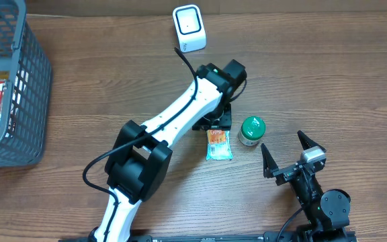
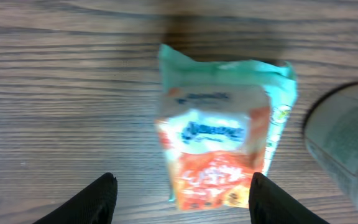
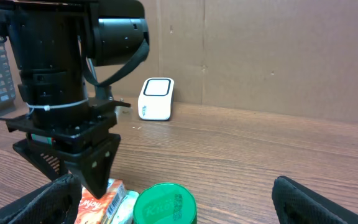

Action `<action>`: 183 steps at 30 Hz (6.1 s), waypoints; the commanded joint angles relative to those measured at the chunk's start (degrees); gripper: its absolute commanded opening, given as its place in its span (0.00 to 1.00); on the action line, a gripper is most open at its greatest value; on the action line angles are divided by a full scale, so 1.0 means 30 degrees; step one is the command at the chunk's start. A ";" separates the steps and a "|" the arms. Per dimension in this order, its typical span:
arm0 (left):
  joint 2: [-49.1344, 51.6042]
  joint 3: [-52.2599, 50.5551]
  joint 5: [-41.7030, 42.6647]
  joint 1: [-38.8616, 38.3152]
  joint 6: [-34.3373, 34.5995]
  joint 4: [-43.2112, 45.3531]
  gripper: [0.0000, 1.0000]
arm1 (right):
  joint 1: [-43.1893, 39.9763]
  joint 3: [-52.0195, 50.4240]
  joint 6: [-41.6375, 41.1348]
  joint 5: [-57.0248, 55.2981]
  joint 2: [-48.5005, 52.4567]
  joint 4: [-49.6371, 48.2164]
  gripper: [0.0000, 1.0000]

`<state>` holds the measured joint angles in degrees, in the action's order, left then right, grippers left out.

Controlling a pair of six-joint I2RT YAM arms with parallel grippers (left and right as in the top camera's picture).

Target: Scan the item barcode

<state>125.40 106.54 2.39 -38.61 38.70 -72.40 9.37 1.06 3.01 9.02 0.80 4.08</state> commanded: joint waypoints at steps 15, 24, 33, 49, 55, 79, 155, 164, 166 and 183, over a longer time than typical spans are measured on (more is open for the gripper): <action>0.0022 0.2499 0.1610 -0.0401 0.0175 -0.0328 0.39 | -0.0036 -0.0204 -0.0007 0.0022 -0.0189 -0.0087 1.00; 0.0036 0.1610 -0.2499 -0.2208 0.2856 0.0597 0.18 | -0.0036 -0.0204 -0.0007 0.0022 -0.0189 -0.0087 1.00; 0.0044 0.0823 -0.3599 -0.2433 0.3701 0.0903 0.17 | -0.0036 -0.0204 -0.0007 0.0022 -0.0197 -0.0087 1.00; 0.0058 -0.0729 -0.3912 -0.2404 0.3891 0.2302 0.15 | -0.0036 -0.0204 -0.0007 0.0022 -0.0197 -0.0087 1.00; 0.0058 -0.0882 -0.4036 -0.2382 0.3891 0.2331 0.20 | -0.0036 -0.0204 -0.0007 0.0022 -0.0197 -0.0087 1.00; 0.0270 -0.1005 -0.3453 -0.2907 0.3985 0.2557 0.14 | -0.0036 -0.0204 -0.0007 0.0022 -0.0197 -0.0087 1.00; 0.0270 -0.2448 -0.4932 -0.2812 0.2943 0.2477 0.04 | -0.0036 -0.0204 -0.0007 0.0022 -0.0197 -0.0087 1.00; -0.1625 -0.1297 -0.3679 -0.1275 0.1756 0.1042 0.04 | -0.0036 -0.0204 -0.0007 0.0022 -0.0197 -0.0087 1.00; -0.2514 -0.1297 -0.2776 -0.0707 0.0918 0.1173 0.04 | -0.0036 -0.0204 -0.0007 0.0022 -0.0189 -0.0087 1.00; -0.4299 -0.3089 1.0732 0.3279 -0.3381 0.9180 0.04 | -0.0036 -0.0204 -0.0015 0.0022 -0.0197 -0.0087 1.00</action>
<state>111.61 100.79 26.96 -28.08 26.83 -48.82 9.37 1.06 2.98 9.04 0.80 4.08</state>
